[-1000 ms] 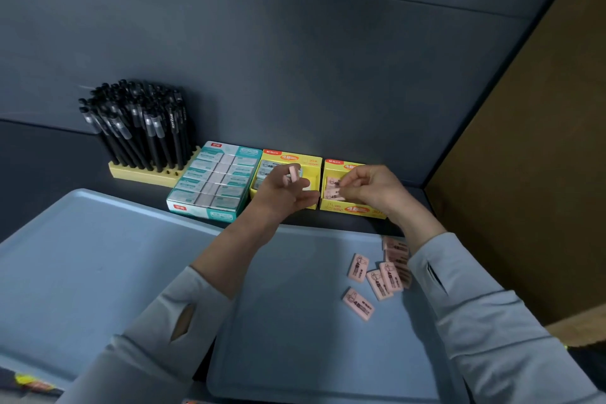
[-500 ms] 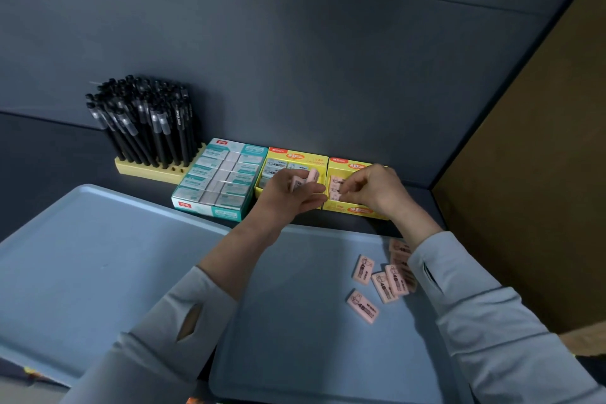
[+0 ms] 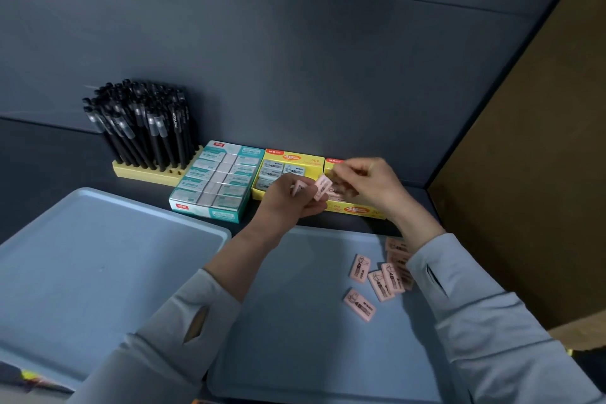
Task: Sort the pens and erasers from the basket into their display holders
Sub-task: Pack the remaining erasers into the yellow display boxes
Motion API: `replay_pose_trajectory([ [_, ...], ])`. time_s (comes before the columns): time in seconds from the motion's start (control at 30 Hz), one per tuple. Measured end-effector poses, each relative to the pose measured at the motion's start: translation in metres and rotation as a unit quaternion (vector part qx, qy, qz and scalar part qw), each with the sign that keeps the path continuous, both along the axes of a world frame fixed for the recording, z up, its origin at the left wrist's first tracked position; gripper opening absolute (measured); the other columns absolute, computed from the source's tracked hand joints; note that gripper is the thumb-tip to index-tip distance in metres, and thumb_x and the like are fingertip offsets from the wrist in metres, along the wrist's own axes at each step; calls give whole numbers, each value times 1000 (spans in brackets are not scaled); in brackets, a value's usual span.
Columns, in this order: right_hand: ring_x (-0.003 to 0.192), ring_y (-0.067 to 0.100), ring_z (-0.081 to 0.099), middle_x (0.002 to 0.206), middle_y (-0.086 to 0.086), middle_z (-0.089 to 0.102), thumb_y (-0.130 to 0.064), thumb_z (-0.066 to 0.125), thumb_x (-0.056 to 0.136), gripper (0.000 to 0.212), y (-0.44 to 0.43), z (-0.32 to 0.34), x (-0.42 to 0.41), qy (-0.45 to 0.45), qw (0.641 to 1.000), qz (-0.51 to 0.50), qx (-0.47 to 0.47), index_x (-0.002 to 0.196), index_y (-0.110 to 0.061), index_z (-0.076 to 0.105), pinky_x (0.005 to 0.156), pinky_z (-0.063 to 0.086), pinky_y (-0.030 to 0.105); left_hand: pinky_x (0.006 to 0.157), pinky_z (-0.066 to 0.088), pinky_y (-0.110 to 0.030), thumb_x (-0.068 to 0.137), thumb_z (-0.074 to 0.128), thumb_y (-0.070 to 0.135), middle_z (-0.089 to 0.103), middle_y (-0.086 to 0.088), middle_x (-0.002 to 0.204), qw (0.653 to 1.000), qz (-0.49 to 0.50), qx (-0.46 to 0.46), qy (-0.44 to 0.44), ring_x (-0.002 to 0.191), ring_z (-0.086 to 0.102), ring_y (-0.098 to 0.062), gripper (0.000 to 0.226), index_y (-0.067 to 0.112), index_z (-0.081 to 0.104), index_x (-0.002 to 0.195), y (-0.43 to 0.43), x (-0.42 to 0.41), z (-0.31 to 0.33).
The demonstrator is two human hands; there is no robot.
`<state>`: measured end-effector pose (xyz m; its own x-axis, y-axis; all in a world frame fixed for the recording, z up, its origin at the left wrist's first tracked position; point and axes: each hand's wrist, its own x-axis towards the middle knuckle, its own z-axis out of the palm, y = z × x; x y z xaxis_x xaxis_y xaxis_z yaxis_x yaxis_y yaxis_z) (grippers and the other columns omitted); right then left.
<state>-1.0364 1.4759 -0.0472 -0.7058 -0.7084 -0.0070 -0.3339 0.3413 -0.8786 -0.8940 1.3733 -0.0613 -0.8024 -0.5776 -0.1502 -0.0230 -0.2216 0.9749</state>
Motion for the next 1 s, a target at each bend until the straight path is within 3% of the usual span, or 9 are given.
replay_pose_trajectory([
  [0.07, 65, 13, 63, 80, 11, 70, -21, 65, 94, 18, 1, 8, 7, -110, 992, 55, -25, 97, -6, 73, 58, 52, 19, 63, 58, -22, 98, 51, 4, 68, -11, 81, 1000, -10, -18, 0, 69, 69, -15, 12, 5, 56, 87, 2, 0, 3],
  [0.13, 64, 17, 61, 82, 15, 68, -14, 68, 90, 13, 3, 11, 10, -124, 989, 73, -29, 98, -4, 72, 56, 51, 16, 57, 55, -20, 99, 50, 9, 68, -6, 74, 999, -14, -38, -9, 58, 67, -10, 13, 9, 55, 87, 5, -1, 8],
  [0.2, 59, 15, 55, 81, 13, 68, -7, 69, 89, 10, 7, 12, 3, -126, 989, 11, -70, 97, -2, 72, 52, 49, 15, 49, 49, -20, 101, 47, 15, 69, -3, 69, 997, -5, -66, -30, 50, 59, -10, 10, 12, 52, 92, 6, -4, 10],
  [0.3, 66, 15, 61, 84, 2, 69, -4, 68, 89, 10, 21, 10, -21, -55, 990, -99, -88, 91, -12, 74, 61, 53, 17, 51, 42, -22, 102, 40, 13, 66, -3, 78, 996, 8, -74, -57, 57, 52, -14, 11, 12, 49, 108, 2, -9, 8],
  [0.37, 85, 16, 66, 94, -1, 71, -6, 73, 85, 15, 29, 5, -36, -4, 993, -114, -19, 92, -19, 76, 80, 56, 27, 59, 48, -24, 100, 36, 1, 65, -4, 88, 997, 2, -45, -61, 66, 55, -16, 26, 12, 47, 121, 0, -11, 7],
  [0.43, 95, 16, 65, 101, -1, 71, -7, 77, 81, 20, 31, 1, -40, 37, 993, -91, 65, 98, -18, 76, 88, 55, 33, 74, 55, -28, 99, 33, -7, 63, -6, 94, 999, -15, -17, -40, 76, 62, -19, 35, 11, 42, 127, -1, -11, 7],
  [0.53, 97, 16, 60, 106, -1, 66, -12, 76, 83, 20, 25, -2, -34, 136, 980, -75, 127, 103, -17, 76, 90, 52, 33, 79, 57, -24, 102, 33, -3, 64, -12, 105, 999, -34, -25, -14, 88, 66, -23, 27, 3, 38, 128, 0, -11, 7],
  [0.7, 85, 15, 64, 94, -2, 67, -14, 83, 75, 18, 14, -18, -29, 228, 965, -77, 103, 92, -16, 78, 79, 55, 29, 74, 59, -22, 100, 41, -3, 62, -25, 114, 999, -34, -24, -4, 89, 66, -26, 9, -2, 39, 109, -5, -12, 4],
  [1.0, 90, 22, 62, 100, 3, 64, -8, 79, 79, 20, 19, -31, -30, 344, 929, -24, 133, 99, -13, 78, 81, 50, 29, 77, 59, -24, 99, 49, 4, 65, -5, 95, 999, -20, -42, -4, 81, 71, -17, 15, 9, 63, 103, -9, -12, 4],
])
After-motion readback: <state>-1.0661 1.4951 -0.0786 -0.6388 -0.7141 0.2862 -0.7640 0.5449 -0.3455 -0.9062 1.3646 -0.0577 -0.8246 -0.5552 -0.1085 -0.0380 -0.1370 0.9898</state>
